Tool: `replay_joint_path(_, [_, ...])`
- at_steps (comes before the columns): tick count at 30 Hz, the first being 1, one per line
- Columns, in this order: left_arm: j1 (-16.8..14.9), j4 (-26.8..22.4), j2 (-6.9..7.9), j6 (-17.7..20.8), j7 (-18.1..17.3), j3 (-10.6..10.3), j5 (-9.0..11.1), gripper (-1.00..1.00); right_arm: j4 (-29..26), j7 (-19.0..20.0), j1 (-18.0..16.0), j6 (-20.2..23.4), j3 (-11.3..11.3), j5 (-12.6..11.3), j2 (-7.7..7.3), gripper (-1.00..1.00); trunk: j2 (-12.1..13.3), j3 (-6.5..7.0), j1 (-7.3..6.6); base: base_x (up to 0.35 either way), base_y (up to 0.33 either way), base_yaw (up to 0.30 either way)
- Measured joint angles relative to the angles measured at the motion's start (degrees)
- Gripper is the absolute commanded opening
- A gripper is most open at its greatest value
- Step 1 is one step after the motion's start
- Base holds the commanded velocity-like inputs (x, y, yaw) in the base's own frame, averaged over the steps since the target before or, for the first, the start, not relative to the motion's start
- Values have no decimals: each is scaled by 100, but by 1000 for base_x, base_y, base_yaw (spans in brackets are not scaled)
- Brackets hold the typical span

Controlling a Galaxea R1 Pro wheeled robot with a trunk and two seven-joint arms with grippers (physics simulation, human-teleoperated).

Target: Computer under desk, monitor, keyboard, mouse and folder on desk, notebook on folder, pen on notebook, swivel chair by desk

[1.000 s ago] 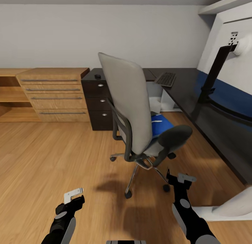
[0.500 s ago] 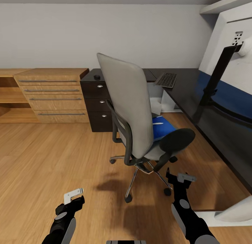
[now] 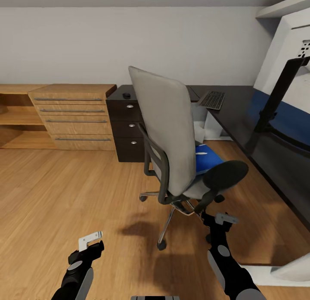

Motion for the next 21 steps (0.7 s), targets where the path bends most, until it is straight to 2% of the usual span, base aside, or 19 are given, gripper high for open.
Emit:
replay_joint_path(12, [-1, 5, 7, 0, 0, 0, 6, 100, 1, 0, 2, -2, 0, -2, 15, 100, 0, 58, 0, -1, 1, 228])
replay_joint_path(21, [-1, 6, 0, 0, 0, 0, 6, 100, -9, -4, 8, -39, -2, -8, 28, 100, 0, 102, 0, -97, 89, 230])
